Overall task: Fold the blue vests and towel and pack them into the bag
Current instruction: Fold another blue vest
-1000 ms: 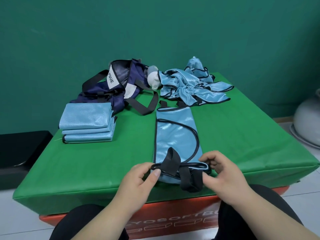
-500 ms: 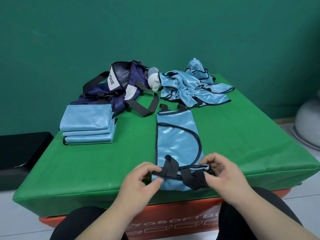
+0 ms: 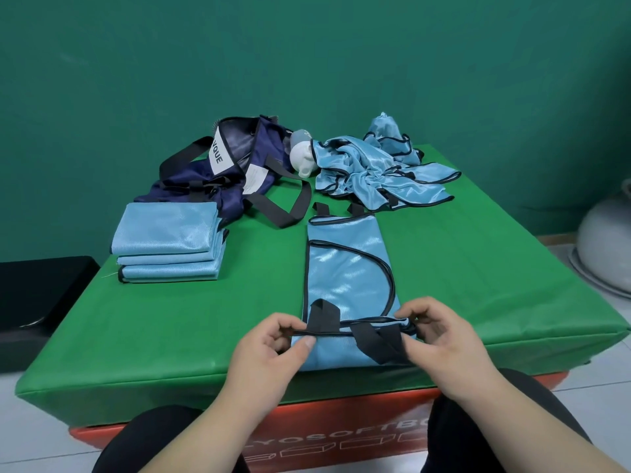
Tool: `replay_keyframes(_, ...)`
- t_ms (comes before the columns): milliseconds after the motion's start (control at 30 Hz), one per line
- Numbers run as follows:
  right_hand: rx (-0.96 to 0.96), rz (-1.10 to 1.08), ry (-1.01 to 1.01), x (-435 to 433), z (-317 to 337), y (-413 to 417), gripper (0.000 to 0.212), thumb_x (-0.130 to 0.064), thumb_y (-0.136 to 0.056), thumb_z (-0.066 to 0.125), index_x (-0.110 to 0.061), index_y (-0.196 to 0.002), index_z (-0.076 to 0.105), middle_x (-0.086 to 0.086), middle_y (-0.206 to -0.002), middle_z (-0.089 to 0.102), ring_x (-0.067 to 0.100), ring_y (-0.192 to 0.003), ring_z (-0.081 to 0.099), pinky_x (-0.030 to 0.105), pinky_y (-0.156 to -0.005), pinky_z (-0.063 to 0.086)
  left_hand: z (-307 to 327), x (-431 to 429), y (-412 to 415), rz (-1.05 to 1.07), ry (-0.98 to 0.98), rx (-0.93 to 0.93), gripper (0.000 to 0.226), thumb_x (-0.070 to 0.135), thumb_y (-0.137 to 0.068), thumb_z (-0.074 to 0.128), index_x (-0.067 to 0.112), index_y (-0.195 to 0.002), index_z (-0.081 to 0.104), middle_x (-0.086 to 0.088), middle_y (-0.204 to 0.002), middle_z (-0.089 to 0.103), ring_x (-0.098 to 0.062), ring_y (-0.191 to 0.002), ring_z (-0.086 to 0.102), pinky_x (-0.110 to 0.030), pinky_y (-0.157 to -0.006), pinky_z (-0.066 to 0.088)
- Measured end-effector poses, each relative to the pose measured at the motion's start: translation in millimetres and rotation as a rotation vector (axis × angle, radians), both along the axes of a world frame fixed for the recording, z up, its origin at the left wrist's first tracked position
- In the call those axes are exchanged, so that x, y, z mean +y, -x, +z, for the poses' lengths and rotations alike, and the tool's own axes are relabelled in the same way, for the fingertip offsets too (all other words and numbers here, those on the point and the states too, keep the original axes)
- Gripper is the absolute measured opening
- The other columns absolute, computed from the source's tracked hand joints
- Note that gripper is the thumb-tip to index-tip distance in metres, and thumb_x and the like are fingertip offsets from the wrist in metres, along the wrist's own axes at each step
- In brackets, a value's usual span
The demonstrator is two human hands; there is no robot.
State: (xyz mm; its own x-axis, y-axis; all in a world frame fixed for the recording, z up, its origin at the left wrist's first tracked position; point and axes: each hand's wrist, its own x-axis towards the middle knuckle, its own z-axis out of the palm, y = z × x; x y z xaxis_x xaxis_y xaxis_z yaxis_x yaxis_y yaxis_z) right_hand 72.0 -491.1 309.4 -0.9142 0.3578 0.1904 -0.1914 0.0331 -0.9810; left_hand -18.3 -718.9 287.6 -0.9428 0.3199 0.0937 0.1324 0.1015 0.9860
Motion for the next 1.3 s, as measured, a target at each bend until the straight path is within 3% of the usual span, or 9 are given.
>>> replay_keyframes(233,-0.038,0.015,0.025,1.3,-0.9,-9.4,0.051,0.022,-0.078,0.068,-0.029,-0.074,0.071,-0.003,-0.072,0.065,0.015,-0.066,0.053,0.022,-0.059,0.041,1.4,-6.1,-6.6,-0.036,-0.02,-0.03,0.028,0.048,-0.062,0.074,0.034,-0.085,0.069,-0.008,-0.063,0.053,-0.018,-0.062,0.044,-0.031,-0.063,0.032)
replay_keyframes(400,-0.076,0.014,0.033,1.3,0.8,-16.3,0.045,0.018,-0.079,0.07,-0.026,-0.072,0.068,0.004,-0.068,0.062,0.022,-0.066,0.044,0.031,-0.058,0.035,12.4,-11.5,-16.3,-0.044,0.033,-0.002,0.018,0.022,-0.077,0.077,0.037,-0.079,0.067,0.004,-0.046,0.044,-0.012,-0.047,0.031,-0.023,-0.048,0.024)
replay_keyframes(633,-0.114,0.035,0.031,-4.2,6.5,-23.3,0.033,0.008,-0.078,0.077,-0.023,-0.074,0.066,0.013,-0.067,0.057,0.025,-0.066,0.042,0.044,-0.064,0.031,17.6,-18.2,-27.1,-0.059,0.054,0.007,0.029,0.015,-0.081,0.077,0.041,-0.086,0.066,0.003,-0.049,0.044,-0.013,-0.05,0.034,-0.025,-0.052,0.027)
replay_keyframes(733,-0.111,0.039,0.049,-5.2,10.7,-22.9,0.024,-0.005,-0.072,0.082,-0.023,-0.074,0.066,0.013,-0.067,0.059,0.025,-0.065,0.043,0.044,-0.063,0.032,21.5,-17.8,-28.9,-0.055,0.046,0.006,0.024,0.023,-0.074,0.076,0.041,-0.087,0.066,0.002,-0.051,0.046,-0.015,-0.051,0.037,-0.025,-0.051,0.028)
replay_keyframes(833,-0.099,0.031,0.052,-3.7,13.6,-20.5,0.035,-0.032,-0.059,0.096,-0.022,-0.074,0.066,0.009,-0.068,0.061,0.023,-0.066,0.046,0.038,-0.061,0.034,26.2,-14.3,-25.7,-0.049,0.025,-0.002,0.023,0.017,-0.077,0.078,0.038,-0.082,0.068,0.003,-0.05,0.048,-0.013,-0.05,0.037,-0.022,-0.049,0.028)
replay_keyframes(900,-0.07,0.017,0.03,-1.5,16.4,-17.4,0.025,-0.019,-0.066,0.09,-0.021,-0.075,0.067,0.004,-0.069,0.063,0.019,-0.064,0.05,0.029,-0.056,0.039,31.0,-10.9,-21.6,-0.047,0.0,-0.005,0.018,0.024,-0.071,0.076,0.037,-0.081,0.07,0.004,-0.052,0.05,-0.011,-0.051,0.04,-0.02,-0.05,0.031)
replay_keyframes(1000,-0.047,-0.021,-0.055,6.7,15.4,-4.7,0.039,0.017,-0.075,0.074,-0.022,-0.076,0.068,0.003,-0.072,0.066,0.013,-0.066,0.056,0.022,-0.062,0.045,38.3,-5.5,-9.6,-0.039,-0.019,0.014,0.018,0.025,-0.065,0.075,0.037,-0.077,0.073,0.003,-0.059,0.057,-0.008,-0.055,0.048,-0.017,-0.054,0.038)
replay_keyframes(1167,-0.016,-0.06,-0.142,22.8,29.7,36.0,0.046,0.021,-0.074,0.07,-0.025,-0.077,0.069,-0.002,-0.072,0.067,0.008,-0.068,0.058,0.018,-0.068,0.046,52.9,10.0,29.5,-0.036,0.01,0.084,0.023,0.047,-0.056,0.073,0.04,-0.078,0.073,-0.01,-0.069,0.064,-0.009,-0.061,0.053,-0.022,-0.06,0.044)
replay_keyframes(1300,-0.038,-0.085,-0.169,41.8,40.8,79.1,0.036,0.019,-0.077,0.069,-0.016,-0.074,0.066,-0.001,-0.071,0.067,0.01,-0.067,0.058,0.019,-0.065,0.047,66.4,31.2,78.5,-0.011,0.099,0.13,0.022,0.027,-0.069,0.083,0.042,-0.079,0.071,-0.006,-0.072,0.068,-0.006,-0.061,0.053,-0.021,-0.062,0.046)
